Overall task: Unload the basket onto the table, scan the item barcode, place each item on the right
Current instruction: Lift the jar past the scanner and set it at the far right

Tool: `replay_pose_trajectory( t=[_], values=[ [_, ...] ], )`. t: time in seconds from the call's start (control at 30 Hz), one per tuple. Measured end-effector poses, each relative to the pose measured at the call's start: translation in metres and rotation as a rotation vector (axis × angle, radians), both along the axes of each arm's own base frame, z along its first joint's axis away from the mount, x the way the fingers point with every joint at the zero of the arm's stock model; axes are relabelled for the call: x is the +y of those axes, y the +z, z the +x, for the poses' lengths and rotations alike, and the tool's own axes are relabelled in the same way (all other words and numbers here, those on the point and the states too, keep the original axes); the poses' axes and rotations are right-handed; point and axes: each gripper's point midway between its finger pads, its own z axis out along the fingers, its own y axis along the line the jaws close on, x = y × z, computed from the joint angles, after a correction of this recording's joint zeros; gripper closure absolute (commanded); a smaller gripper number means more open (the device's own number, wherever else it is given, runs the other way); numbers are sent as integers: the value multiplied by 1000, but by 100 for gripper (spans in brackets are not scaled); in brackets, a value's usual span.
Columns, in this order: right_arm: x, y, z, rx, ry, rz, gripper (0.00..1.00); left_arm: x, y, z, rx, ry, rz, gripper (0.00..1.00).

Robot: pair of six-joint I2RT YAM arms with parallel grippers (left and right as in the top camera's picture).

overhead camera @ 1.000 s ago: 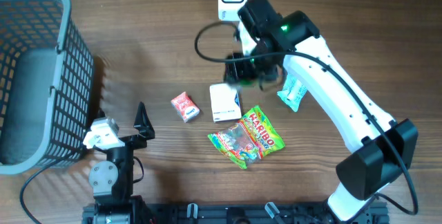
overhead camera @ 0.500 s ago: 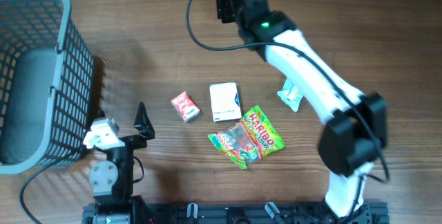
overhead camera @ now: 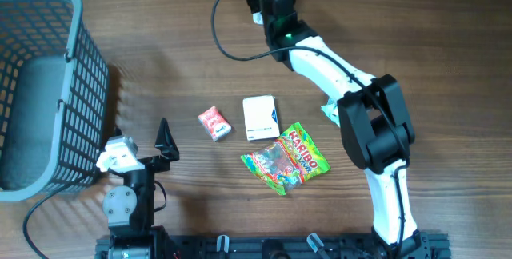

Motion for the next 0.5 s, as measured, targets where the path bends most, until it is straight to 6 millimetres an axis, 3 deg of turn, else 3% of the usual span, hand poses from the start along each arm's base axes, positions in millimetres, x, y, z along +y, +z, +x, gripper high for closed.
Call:
replay_pose_trajectory(
  t=[0.2,0.37,0.5],
  values=[
    [-17,-56,17,56,-20,31,40,0,0,0,0,0,0,0],
    [-7,-51,18,27,21,80,40,0,0,0,0,0,0,0],
    [-5,-66,8,131,42,51,41,0,0,0,0,0,0,0]
  ],
)
